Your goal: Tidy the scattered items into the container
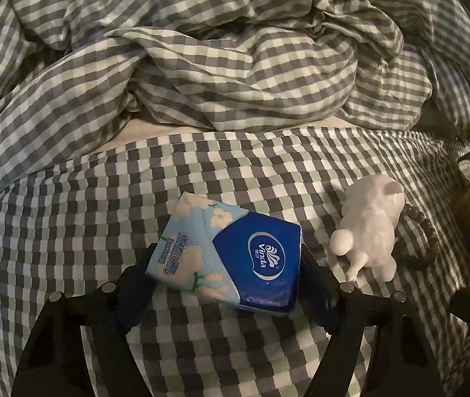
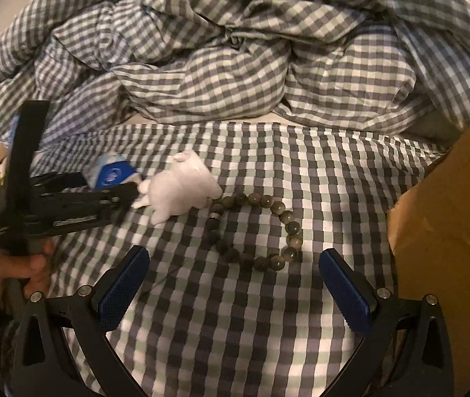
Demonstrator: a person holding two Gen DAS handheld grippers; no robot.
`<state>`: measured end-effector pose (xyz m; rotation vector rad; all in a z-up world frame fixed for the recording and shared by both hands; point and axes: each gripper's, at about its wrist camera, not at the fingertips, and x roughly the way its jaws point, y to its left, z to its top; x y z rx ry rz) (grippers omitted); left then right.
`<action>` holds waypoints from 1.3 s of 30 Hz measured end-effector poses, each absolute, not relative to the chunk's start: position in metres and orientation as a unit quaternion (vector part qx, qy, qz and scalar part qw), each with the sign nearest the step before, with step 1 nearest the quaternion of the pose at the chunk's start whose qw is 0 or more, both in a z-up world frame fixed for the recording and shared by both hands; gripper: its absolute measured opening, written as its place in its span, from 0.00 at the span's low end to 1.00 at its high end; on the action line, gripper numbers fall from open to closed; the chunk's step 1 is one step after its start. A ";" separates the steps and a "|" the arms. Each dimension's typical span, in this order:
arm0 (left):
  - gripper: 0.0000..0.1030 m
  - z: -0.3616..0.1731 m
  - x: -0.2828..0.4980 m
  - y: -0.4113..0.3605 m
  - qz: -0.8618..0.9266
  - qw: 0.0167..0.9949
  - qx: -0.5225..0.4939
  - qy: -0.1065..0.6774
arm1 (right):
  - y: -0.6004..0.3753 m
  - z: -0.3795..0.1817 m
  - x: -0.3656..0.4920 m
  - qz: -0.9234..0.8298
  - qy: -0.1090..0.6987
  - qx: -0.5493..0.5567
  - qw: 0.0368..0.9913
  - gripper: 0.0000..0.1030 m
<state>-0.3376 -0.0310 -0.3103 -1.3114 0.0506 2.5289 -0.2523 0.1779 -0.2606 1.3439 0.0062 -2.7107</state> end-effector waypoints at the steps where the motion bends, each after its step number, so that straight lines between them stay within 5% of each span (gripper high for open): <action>1: 0.77 -0.310 -0.337 -0.033 0.878 0.143 -0.456 0.012 | 0.178 -0.263 -0.255 -0.894 0.003 0.445 0.054 1.00; 21: 0.77 -0.275 -0.301 -0.075 0.908 0.082 -0.409 -0.028 | 0.171 -0.303 -0.300 -0.878 0.042 0.476 0.017 0.98; 24: 0.77 -0.270 -0.297 -0.078 0.908 0.079 -0.410 -0.034 | 0.165 -0.301 -0.297 -0.881 0.049 0.469 0.024 0.83; 26: 0.77 -0.268 -0.294 -0.077 0.908 0.079 -0.409 -0.035 | 0.163 -0.298 -0.295 -0.884 0.048 0.464 0.024 0.60; 31: 0.77 -0.267 -0.290 -0.076 0.906 0.077 -0.414 -0.038 | 0.166 -0.293 -0.291 -0.885 0.035 0.464 0.029 0.25; 39: 0.77 -0.252 -0.280 -0.075 0.910 0.074 -0.407 -0.036 | 0.167 -0.282 -0.273 -0.888 0.016 0.458 0.046 0.21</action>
